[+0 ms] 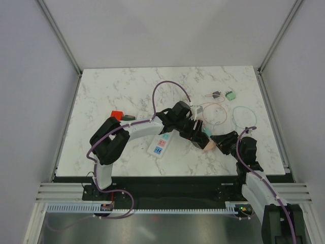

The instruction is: Pull the plug off the socket

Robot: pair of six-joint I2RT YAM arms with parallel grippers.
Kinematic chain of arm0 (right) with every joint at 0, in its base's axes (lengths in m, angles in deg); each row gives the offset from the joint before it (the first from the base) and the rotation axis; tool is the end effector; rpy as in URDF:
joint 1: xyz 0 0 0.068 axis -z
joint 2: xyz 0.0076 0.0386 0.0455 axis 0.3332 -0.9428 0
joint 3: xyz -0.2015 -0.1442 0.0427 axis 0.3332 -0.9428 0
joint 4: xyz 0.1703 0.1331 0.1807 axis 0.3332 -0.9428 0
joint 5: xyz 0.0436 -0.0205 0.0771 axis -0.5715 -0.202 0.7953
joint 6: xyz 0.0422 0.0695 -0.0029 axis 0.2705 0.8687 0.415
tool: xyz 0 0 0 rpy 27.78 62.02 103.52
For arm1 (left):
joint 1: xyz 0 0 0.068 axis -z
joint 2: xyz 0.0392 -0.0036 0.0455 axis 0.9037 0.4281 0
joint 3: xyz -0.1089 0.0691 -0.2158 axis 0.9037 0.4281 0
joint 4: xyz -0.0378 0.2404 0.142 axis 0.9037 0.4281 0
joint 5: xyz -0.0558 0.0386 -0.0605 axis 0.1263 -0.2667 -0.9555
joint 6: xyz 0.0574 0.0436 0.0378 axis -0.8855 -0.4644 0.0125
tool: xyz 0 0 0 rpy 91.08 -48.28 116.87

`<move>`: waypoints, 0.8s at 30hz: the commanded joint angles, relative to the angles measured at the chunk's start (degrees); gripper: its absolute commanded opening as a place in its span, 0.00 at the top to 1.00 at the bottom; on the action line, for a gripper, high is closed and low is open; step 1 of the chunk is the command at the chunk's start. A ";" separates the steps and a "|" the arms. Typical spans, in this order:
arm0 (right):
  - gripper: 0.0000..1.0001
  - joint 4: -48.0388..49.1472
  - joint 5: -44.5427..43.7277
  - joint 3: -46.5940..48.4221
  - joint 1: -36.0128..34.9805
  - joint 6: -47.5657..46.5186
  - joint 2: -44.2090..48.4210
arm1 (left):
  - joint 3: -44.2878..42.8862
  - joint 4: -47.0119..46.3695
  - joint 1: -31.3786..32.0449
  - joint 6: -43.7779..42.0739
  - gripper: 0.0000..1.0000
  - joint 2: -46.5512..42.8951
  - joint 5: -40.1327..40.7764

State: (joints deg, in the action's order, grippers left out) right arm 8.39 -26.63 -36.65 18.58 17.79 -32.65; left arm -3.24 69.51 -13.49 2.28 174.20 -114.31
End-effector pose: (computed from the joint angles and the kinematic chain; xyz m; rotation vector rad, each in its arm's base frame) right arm 0.2123 0.0276 0.0940 0.8345 1.9379 1.0226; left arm 0.2632 -0.3777 0.1416 0.7909 2.4316 -1.1609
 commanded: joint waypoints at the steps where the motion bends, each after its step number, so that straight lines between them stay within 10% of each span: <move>1: 0.71 3.78 2.16 -9.73 -0.17 -1.69 1.08 | -0.59 -4.82 0.79 2.42 0.98 -3.44 -5.95; 5: 0.99 -1.05 0.76 -9.12 -0.08 -3.27 3.10 | -0.77 -4.73 0.79 2.42 0.98 -3.79 -4.29; 15: 1.00 -15.47 -4.87 -5.16 -0.08 -5.64 8.90 | 1.17 -4.82 4.65 -4.79 0.98 -8.71 10.04; 24: 1.00 -20.13 -6.89 -4.37 -0.08 -4.86 11.79 | 5.03 -12.11 0.53 4.60 0.98 -10.30 -1.11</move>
State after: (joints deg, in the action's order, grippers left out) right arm -6.08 -27.72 -36.61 18.41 15.54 -21.85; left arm 1.22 66.89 -10.54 1.52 170.38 -107.75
